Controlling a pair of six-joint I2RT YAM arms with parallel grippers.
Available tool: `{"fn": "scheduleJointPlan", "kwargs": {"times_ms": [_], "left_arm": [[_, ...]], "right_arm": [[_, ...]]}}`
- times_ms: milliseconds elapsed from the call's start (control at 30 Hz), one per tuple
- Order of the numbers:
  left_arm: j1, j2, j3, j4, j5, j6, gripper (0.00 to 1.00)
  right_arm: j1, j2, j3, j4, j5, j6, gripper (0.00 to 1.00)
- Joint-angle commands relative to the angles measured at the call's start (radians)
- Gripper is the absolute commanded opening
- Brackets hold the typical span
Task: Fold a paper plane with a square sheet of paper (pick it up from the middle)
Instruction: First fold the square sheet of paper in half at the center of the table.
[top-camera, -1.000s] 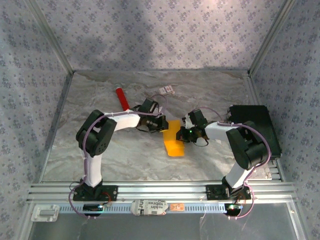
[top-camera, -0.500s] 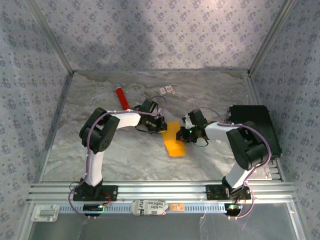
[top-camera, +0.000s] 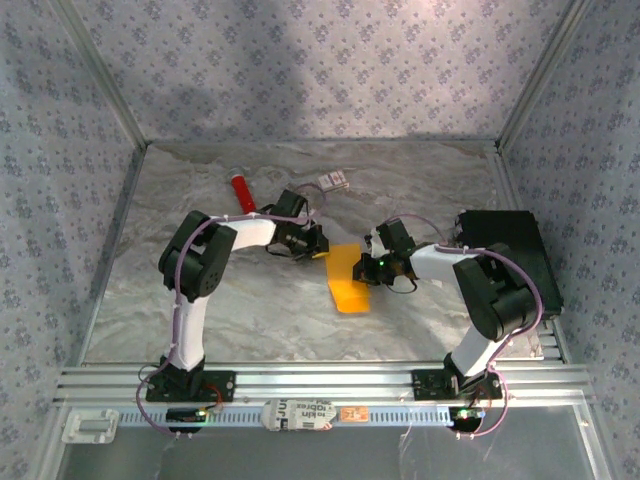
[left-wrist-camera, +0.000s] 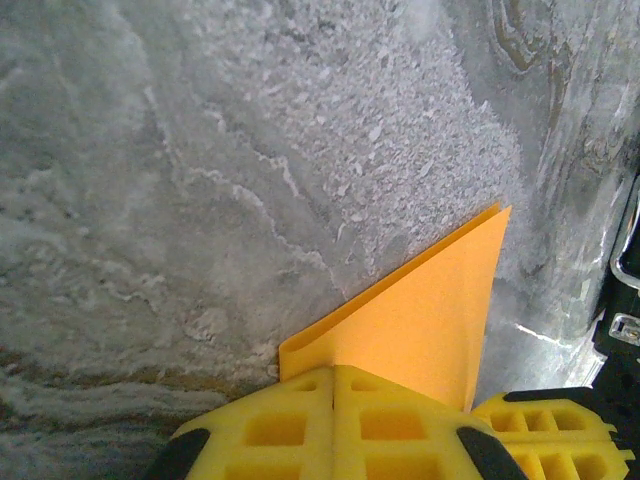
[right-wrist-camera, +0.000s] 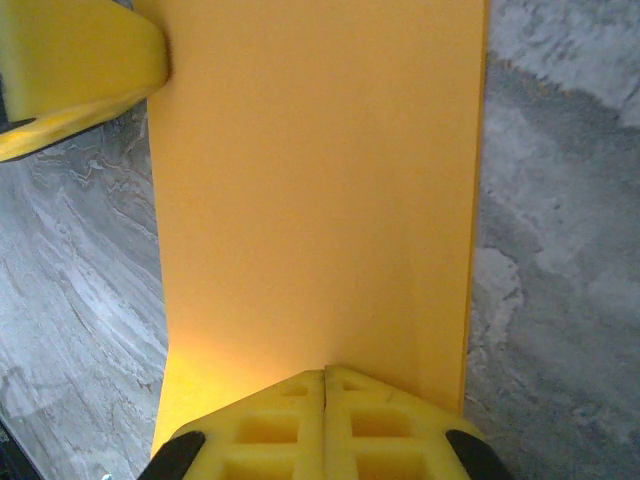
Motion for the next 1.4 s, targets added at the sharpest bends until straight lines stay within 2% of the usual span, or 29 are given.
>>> {"fn": "scheduleJointPlan", "kwargs": {"times_ms": [0, 400, 800, 1067, 1267, 1367], "left_arm": [[0.002, 0.041, 0.007, -0.04, -0.075, -0.01, 0.04], [0.031, 0.052, 0.086, -0.079, -0.169, -0.092, 0.02], [0.032, 0.093, 0.183, -0.19, -0.235, -0.075, 0.02], [0.016, -0.032, 0.22, -0.261, -0.277, -0.032, 0.07], [-0.037, -0.138, 0.194, -0.286, -0.203, 0.016, 0.09], [-0.091, -0.178, 0.122, -0.246, -0.16, -0.01, 0.08]], "right_arm": [[-0.002, 0.012, -0.037, -0.101, 0.067, -0.015, 0.0], [-0.003, 0.01, -0.036, -0.112, 0.062, -0.027, 0.0], [-0.003, 0.013, -0.033, -0.116, 0.057, -0.035, 0.0], [-0.002, 0.01, -0.034, -0.102, 0.065, -0.007, 0.0], [-0.001, -0.003, -0.038, -0.105, 0.073, -0.004, 0.0], [-0.001, -0.007, -0.041, -0.105, 0.071, -0.002, 0.0]]}}
